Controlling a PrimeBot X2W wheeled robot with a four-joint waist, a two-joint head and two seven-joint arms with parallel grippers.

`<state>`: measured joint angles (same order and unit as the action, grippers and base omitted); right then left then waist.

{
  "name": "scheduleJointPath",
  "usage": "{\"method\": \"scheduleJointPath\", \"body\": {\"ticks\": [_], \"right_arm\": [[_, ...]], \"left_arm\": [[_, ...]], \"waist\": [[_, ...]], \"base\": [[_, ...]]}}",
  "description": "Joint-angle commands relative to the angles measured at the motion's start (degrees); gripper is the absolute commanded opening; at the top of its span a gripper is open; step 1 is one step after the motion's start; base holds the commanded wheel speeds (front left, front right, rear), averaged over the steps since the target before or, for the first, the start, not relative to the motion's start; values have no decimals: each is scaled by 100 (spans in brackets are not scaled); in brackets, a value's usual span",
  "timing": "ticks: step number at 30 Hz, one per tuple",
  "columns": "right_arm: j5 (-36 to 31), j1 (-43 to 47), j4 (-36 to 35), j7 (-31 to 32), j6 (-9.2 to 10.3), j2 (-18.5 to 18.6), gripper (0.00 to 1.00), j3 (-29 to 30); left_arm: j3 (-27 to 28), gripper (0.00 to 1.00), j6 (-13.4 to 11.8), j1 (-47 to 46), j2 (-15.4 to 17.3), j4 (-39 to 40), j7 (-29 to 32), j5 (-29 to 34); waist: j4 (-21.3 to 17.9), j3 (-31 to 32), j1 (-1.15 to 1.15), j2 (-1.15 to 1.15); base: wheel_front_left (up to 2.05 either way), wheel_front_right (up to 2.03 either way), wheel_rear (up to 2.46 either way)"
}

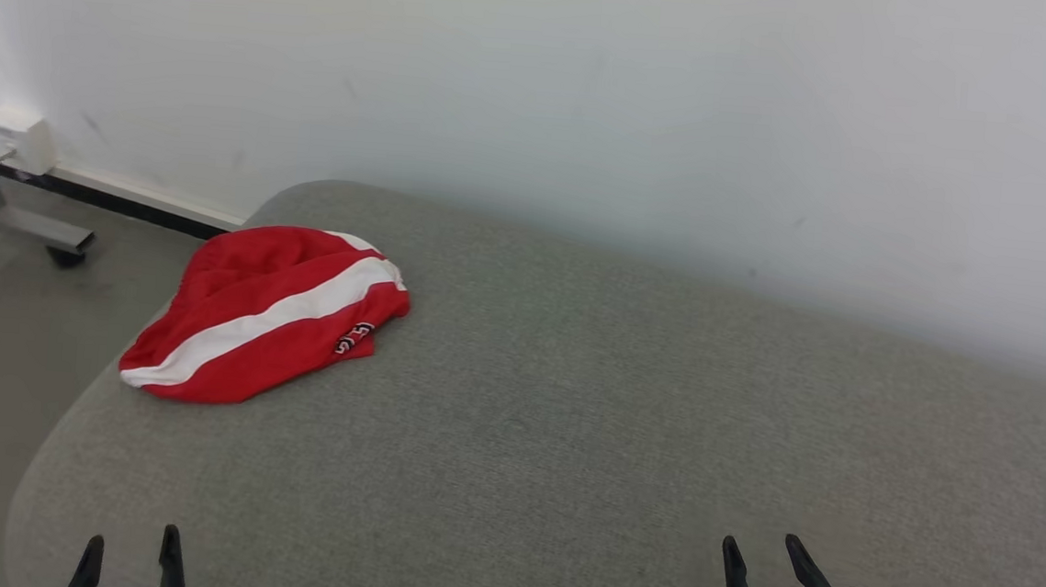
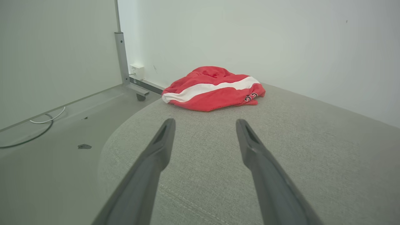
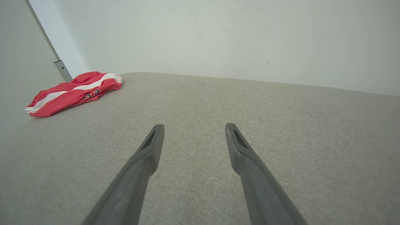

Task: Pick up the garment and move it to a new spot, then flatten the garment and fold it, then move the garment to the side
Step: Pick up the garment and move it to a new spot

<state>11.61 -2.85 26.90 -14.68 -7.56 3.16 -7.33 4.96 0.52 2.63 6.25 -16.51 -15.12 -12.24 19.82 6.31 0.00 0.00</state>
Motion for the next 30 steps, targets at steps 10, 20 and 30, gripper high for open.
{"method": "scheduleJointPath", "body": {"ticks": [10, 20, 30], "right_arm": [[111, -389, 179, -51, 16, -26, 100, -349], [133, -395, 234, -54, 16, -29, 100, -369], [42, -320, 197, -49, 16, -28, 100, -457]], "left_arm": [[284, 100, -148, 263, -21, 357, -2, -43], [324, 100, -135, 292, -64, 334, -2, -39], [223, 100, -46, -705, 169, -578, 424, -141]], "waist": [[661, -119, 0, 0], [668, -136, 0, 0], [428, -214, 0, 0]], "base": [[0, 0, 0], [0, 0, 0], [0, 0, 0]]}}
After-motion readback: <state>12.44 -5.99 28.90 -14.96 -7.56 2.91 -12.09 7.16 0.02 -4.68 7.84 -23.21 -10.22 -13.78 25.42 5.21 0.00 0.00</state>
